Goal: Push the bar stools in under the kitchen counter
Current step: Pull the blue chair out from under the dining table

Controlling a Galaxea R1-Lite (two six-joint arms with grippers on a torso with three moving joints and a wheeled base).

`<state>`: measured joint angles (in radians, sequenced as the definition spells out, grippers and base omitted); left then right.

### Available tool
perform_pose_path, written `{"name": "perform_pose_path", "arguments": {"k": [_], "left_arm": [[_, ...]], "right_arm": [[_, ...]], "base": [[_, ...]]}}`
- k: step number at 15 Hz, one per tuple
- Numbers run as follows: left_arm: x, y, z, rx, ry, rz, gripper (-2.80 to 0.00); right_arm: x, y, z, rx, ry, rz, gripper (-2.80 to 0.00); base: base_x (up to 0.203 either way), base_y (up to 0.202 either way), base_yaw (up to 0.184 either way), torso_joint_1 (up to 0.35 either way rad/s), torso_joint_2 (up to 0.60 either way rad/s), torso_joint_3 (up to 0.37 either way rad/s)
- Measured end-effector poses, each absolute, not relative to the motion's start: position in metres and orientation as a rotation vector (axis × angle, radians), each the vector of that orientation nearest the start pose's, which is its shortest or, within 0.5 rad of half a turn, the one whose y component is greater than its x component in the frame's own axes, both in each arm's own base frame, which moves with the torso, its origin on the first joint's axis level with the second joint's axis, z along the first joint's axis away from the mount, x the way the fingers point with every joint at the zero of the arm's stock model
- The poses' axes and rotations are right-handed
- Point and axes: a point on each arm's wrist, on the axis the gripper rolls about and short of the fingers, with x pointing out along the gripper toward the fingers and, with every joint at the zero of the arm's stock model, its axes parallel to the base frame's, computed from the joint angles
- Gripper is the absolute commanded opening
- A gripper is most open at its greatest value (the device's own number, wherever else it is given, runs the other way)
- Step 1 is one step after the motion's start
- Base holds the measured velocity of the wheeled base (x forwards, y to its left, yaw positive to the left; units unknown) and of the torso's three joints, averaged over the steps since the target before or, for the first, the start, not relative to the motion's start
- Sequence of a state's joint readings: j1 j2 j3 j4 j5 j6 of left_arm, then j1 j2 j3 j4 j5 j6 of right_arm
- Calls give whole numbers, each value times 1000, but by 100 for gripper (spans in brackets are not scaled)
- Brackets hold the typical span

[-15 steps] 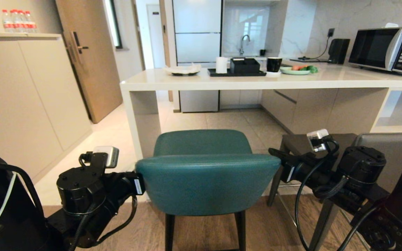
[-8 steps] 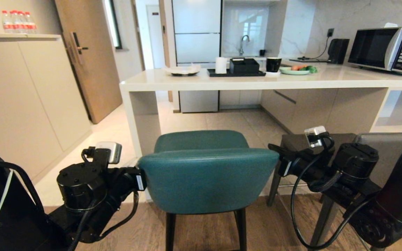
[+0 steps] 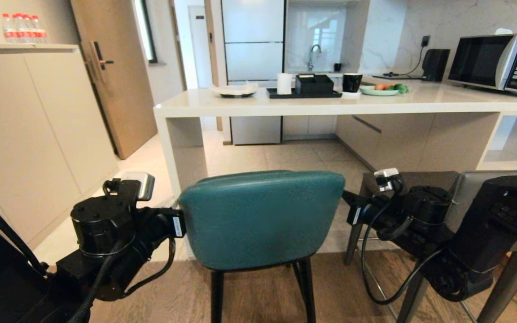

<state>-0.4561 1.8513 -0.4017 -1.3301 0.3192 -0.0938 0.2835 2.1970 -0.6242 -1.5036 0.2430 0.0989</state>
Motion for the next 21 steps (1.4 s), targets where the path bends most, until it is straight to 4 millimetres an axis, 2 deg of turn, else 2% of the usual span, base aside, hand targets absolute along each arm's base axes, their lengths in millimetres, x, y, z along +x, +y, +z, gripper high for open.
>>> {"name": "perform_pose_path", "arguments": {"k": [3,8,11,13,16,18,21], "left_arm": [[265,-110,109,-51,120,-96,-280],[279,-109,100,-51,132,-67,-280],[276,-105,98,-51,146,-62,-280],[273,-102,95,-78,164,-53,-280],[274,-100,95,-93,165,-45,-280],[272,-94,98,-99,156,-31,-280],[264,-71,105,-126,145,11,-280]], "right_arm": [[336,109,65,94,77,531,-280],[319,125,85,94,38,569,-280],[323,108,92,101,0,536,-280],[325,95,88,102,19,497,-280],[314,99,82,93,61,516,-280],[311,98,89,97,47,511,-280],[299,91,102,98,20,461,-280]], "base": [[0,0,0,0,0,0],[0,0,0,0,0,0],[0,0,0,0,0,0],[0,0,0,0,0,0],[0,0,0,0,0,0],[0,0,0,0,0,0],[0,0,0,0,0,0]]}}
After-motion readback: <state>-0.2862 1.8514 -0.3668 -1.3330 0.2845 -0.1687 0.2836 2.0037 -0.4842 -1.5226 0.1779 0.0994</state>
